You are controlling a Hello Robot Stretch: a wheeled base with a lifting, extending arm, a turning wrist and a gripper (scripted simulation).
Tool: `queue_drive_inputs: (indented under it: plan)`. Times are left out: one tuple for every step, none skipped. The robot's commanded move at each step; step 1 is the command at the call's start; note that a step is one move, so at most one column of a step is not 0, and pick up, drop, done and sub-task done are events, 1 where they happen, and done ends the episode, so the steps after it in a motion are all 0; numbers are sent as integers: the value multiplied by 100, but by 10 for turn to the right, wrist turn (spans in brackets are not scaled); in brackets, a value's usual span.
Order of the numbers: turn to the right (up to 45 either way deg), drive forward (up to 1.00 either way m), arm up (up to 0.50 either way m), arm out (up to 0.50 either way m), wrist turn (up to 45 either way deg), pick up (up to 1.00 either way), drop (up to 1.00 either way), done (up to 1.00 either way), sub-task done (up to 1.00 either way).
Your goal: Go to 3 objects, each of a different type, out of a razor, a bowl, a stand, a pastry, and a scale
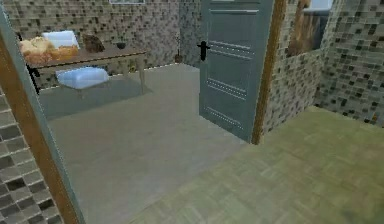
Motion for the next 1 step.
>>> queue_drive_inputs:
  plan:
    - [0,100,0,0,0,0,0,0,0]
